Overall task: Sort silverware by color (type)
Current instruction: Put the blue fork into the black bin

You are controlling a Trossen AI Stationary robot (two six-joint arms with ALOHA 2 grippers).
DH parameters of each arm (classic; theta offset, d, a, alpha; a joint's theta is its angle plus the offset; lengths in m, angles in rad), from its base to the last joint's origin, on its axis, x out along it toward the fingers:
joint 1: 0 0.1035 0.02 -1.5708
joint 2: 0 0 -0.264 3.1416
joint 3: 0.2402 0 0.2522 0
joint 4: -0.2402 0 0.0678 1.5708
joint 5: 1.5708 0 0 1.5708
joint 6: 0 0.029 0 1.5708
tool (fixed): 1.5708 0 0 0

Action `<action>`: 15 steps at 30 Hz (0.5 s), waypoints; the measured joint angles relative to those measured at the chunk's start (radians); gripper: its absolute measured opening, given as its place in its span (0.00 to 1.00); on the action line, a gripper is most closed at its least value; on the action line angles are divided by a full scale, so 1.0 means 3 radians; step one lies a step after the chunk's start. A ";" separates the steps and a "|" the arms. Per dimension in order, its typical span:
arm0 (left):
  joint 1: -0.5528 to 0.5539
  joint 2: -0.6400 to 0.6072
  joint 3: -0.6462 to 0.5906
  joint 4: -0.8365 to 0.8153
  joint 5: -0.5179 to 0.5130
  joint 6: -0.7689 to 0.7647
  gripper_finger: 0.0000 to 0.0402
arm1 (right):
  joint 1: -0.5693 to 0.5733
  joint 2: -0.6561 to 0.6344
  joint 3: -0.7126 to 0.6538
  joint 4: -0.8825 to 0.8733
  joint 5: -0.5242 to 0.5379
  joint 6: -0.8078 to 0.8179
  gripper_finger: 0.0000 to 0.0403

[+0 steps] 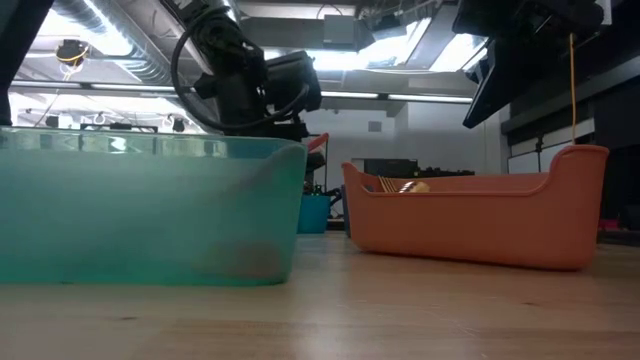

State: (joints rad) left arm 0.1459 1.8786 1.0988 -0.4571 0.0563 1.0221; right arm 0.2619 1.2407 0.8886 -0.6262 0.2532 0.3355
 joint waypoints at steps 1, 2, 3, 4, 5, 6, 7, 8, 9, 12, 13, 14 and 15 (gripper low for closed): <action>0.0000 0.0000 0.0000 -0.0005 0.0009 -0.0043 0.12 | 0.0000 0.0000 0.0000 0.0000 0.0002 0.0000 0.17; 0.0000 0.0000 0.0000 -0.0007 0.0012 -0.0102 0.10 | 0.0000 0.0000 0.0000 0.0000 0.0002 0.0000 0.17; 0.0000 0.0000 0.0000 -0.0012 0.0015 -0.0168 0.09 | 0.0000 0.0000 0.0000 0.0000 0.0001 0.0000 0.17; 0.0000 0.0000 0.0000 -0.0017 0.0021 -0.0227 0.07 | 0.0000 0.0000 0.0000 0.0000 0.0002 0.0000 0.17; 0.0000 0.0000 0.0000 -0.0020 0.0021 -0.0267 0.06 | 0.0000 0.0000 0.0000 0.0000 0.0002 0.0000 0.17; 0.0000 0.0000 -0.0001 -0.0021 0.0022 -0.0298 0.04 | 0.0000 0.0000 0.0000 0.0000 0.0001 0.0000 0.17; 0.0000 0.0000 0.0000 -0.0019 0.0023 -0.0328 0.03 | 0.0000 0.0000 0.0000 0.0000 0.0001 0.0000 0.17; 0.0000 0.0000 -0.0001 -0.0019 0.0024 -0.0348 0.02 | 0.0000 0.0000 0.0000 0.0000 0.0001 0.0000 0.17; 0.0000 0.0000 -0.0001 -0.0019 0.0024 -0.0371 0.02 | 0.0000 0.0000 0.0000 0.0000 0.0001 0.0000 0.17; -0.0001 0.0000 -0.0001 -0.0018 0.0023 -0.0493 0.02 | 0.0000 0.0000 0.0000 0.0000 0.0001 0.0000 0.17; -0.0001 0.0000 -0.0001 -0.0017 0.0024 -0.0538 0.02 | 0.0000 0.0000 0.0000 0.0000 0.0001 0.0000 0.17; -0.0001 0.0000 -0.0001 -0.0013 0.0023 -0.0603 0.02 | 0.0000 0.0000 0.0000 0.0000 0.0001 0.0000 0.17; -0.0001 0.0000 -0.0001 -0.0002 0.0023 -0.0683 0.02 | 0.0000 0.0000 0.0000 0.0000 0.0001 0.0000 0.17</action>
State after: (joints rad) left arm 0.1455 1.8786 1.0985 -0.4576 0.0631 0.8171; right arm 0.2619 1.2407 0.8886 -0.6262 0.2535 0.3355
